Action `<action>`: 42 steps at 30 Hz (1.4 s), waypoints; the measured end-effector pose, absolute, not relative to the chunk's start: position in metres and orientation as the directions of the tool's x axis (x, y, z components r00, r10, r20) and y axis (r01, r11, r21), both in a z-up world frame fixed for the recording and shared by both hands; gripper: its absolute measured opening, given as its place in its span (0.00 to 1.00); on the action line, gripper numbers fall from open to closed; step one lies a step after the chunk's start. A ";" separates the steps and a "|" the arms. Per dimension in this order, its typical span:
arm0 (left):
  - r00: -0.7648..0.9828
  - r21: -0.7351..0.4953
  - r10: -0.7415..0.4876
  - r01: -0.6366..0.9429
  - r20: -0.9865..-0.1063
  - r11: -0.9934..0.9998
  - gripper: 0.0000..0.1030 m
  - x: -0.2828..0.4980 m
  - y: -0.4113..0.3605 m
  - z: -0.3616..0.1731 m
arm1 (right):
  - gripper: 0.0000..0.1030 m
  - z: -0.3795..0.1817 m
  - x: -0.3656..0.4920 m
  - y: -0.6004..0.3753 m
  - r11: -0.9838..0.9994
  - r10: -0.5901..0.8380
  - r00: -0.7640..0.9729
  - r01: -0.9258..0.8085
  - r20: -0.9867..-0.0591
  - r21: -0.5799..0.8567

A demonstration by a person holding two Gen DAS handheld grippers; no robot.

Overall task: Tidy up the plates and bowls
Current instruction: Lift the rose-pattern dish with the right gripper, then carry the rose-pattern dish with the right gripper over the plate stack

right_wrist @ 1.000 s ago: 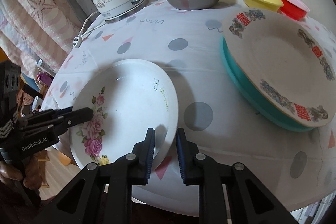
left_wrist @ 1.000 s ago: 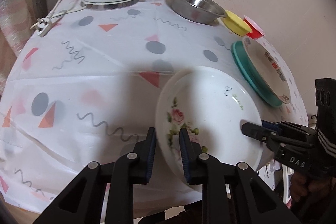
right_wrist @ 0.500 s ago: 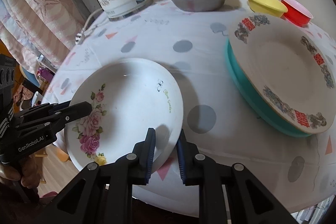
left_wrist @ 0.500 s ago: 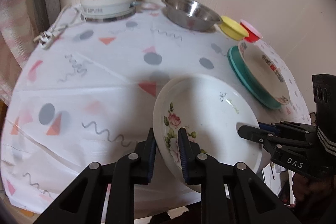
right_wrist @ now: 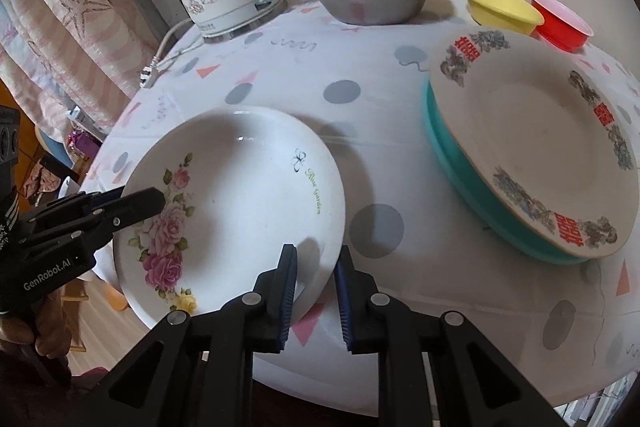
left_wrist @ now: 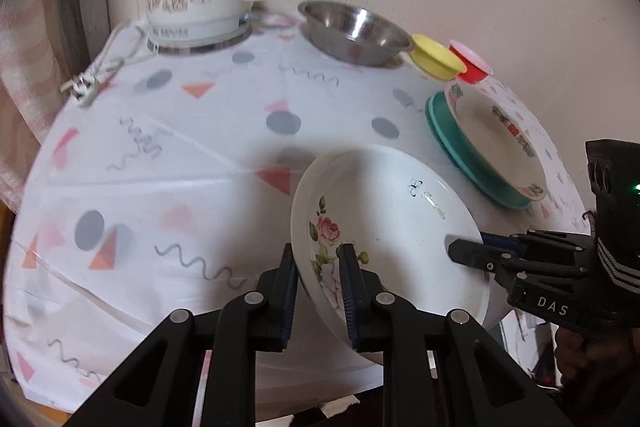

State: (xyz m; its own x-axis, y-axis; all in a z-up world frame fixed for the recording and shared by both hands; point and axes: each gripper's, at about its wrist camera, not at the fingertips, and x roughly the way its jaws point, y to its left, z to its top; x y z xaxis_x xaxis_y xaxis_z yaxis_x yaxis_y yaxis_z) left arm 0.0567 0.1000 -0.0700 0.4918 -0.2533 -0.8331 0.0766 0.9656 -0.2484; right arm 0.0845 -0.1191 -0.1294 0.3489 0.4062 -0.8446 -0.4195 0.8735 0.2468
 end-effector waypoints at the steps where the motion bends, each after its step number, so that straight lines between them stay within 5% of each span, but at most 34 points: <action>1: 0.487 -0.256 -0.259 0.074 -0.834 0.964 0.20 0.058 0.101 -0.071 | 0.17 -0.130 0.085 -0.119 0.874 0.407 0.351 -0.417 -0.843 0.249; 42: 0.600 -0.204 -0.300 0.225 -0.741 0.953 0.20 0.061 0.073 -0.031 | 0.17 -0.092 0.078 -0.154 0.898 0.418 0.462 -0.342 -0.782 0.278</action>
State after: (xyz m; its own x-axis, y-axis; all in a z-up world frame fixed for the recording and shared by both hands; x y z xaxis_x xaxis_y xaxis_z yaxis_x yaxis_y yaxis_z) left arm 0.0613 0.0732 -0.0314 0.6002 -0.3003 -0.7413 0.2251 0.9528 -0.2036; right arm 0.0776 -0.1543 -0.0921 0.4622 0.4180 -0.7821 -0.3419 0.8978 0.2778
